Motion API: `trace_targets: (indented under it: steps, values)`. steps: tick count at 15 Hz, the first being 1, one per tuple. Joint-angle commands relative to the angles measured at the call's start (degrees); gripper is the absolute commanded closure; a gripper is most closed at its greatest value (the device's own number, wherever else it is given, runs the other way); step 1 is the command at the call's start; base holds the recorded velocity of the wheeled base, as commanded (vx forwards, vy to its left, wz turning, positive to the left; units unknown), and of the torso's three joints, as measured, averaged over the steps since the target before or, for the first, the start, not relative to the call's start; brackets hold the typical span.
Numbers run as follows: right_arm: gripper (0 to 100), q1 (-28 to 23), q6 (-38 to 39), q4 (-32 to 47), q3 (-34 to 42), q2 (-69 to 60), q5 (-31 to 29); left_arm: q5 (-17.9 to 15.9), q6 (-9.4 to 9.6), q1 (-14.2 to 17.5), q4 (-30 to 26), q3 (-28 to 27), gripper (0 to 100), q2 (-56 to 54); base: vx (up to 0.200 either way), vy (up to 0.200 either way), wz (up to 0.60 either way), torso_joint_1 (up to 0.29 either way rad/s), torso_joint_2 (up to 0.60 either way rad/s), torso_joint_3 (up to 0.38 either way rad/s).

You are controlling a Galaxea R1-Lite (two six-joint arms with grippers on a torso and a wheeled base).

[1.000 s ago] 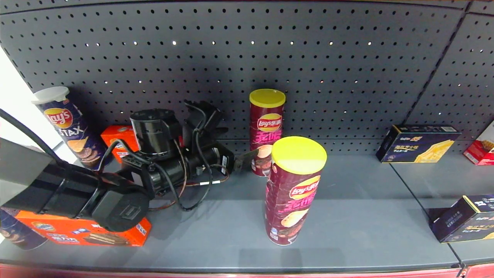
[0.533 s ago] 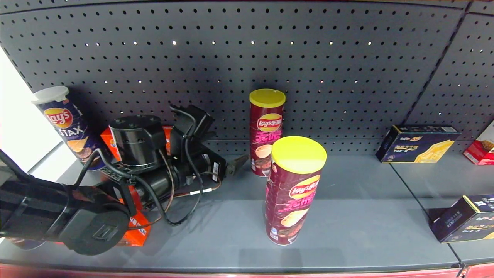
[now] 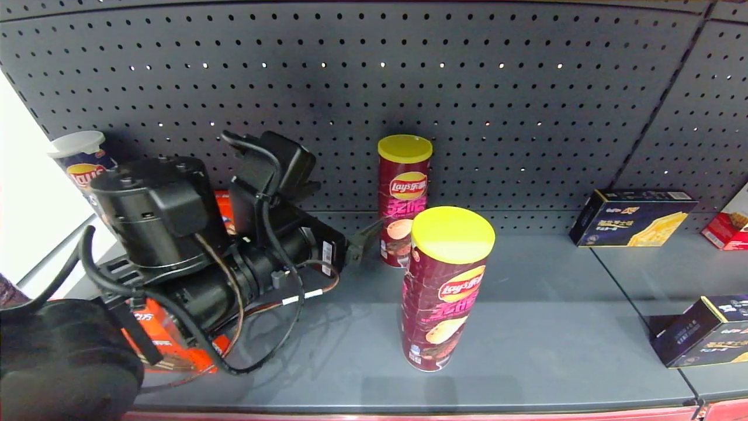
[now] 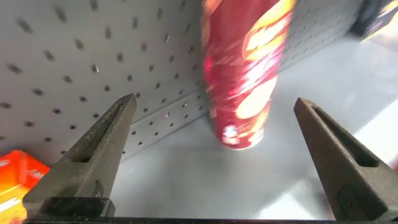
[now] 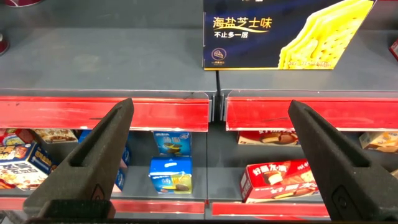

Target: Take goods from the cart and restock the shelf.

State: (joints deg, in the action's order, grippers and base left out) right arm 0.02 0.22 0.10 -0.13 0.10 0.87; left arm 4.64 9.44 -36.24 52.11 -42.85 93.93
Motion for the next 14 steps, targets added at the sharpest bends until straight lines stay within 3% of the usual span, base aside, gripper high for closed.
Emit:
trace_targets:
  steps: [1, 3, 7, 9, 13, 14]
  values:
    - [0, 0.06, -0.04, -0.01, 0.05, -0.01, 0.01, 3.44, -0.03, -4.63, 0.00, 2.86, 0, -7.71, 0.000, 0.000, 0.00, 0.000, 0.00, 0.000]
    - [0, 0.06, 0.04, -0.01, 0.05, -0.01, 0.01, 5.81, 0.06, -4.89, 0.09, 5.76, 0, -12.10, 0.000, 0.000, 0.00, 0.000, 0.00, 0.000]
    - [0, -0.02, -0.04, -0.01, 0.05, -0.01, 0.01, 5.99, 0.14, -6.82, 0.09, 22.72, 0, -28.36, 0.000, 0.000, 0.00, 0.000, 0.00, 0.000]
    - [0, -0.02, 0.04, -0.01, -0.04, -0.01, 0.01, 6.17, 0.14, -8.67, 0.00, 27.64, 0, -33.90, 0.000, 0.000, 0.00, 0.000, 0.00, 0.000]
    - [0, 0.06, -0.04, -0.01, -0.04, -0.01, 0.01, 5.73, 0.23, -7.79, -4.48, 35.47, 0, -44.97, 0.000, 0.000, 0.00, 0.000, 0.00, 0.000]
    - [0, -0.02, -0.04, -0.01, -0.04, -0.01, 0.01, 5.64, 0.58, -5.15, -4.39, 38.54, 0, -48.40, 0.000, 0.000, 0.00, 0.000, 0.00, 0.000]
